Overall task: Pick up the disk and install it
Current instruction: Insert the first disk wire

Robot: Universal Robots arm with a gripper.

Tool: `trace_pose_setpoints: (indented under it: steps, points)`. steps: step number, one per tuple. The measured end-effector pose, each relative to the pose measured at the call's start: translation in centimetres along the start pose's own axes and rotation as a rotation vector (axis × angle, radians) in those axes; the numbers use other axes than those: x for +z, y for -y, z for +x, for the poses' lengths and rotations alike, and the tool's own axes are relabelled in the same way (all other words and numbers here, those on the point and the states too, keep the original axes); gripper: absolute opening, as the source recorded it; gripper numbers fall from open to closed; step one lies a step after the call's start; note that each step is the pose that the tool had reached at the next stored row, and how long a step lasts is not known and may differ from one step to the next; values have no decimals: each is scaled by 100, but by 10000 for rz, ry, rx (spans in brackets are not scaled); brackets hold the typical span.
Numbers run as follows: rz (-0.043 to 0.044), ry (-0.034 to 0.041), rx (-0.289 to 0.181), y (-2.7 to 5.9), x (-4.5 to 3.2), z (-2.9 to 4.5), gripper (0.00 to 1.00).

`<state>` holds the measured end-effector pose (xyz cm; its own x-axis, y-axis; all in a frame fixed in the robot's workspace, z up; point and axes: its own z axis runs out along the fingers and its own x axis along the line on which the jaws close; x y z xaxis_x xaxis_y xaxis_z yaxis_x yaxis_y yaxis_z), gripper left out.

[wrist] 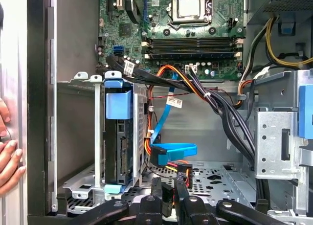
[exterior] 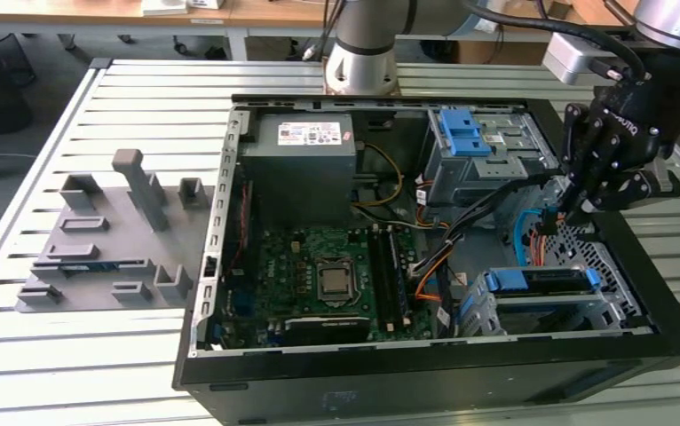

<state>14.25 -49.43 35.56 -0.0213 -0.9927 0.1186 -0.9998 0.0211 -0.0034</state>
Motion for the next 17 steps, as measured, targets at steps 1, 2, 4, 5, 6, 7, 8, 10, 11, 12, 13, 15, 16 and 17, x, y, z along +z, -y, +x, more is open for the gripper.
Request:
trace_pose_setpoints:
  steps: [1, 2, 4, 5, 6, 7, 8, 10, 11, 12, 13, 15, 16, 17]
  points:
    - [0, -15, 0, 0, 0, 0, 25]
    - [1, -30, 0, 0, 0, 0, 25]
    - [1, -57, 0, 0, 1, 0, 25]
    - [2, -72, 0, 0, 1, 0, 25]
    - [2, -86, -1, 0, 1, 0, 25]
    - [2, -97, 0, 0, 1, 0, 25]
    - [2, -107, 0, 0, 1, 0, 24]
    - [3, -125, 0, 0, 2, 0, 17]
    - [3, -131, 0, 0, 1, 0, 17]
    - [3, -133, 0, 0, 2, 0, 17]
    - [3, -135, 0, 0, 2, 0, 17]
    - [3, -135, 0, 0, 2, 0, 17]
    - [3, -135, 0, 0, 2, 0, 17]
    - [2, -135, 0, 0, 2, 0, 17]
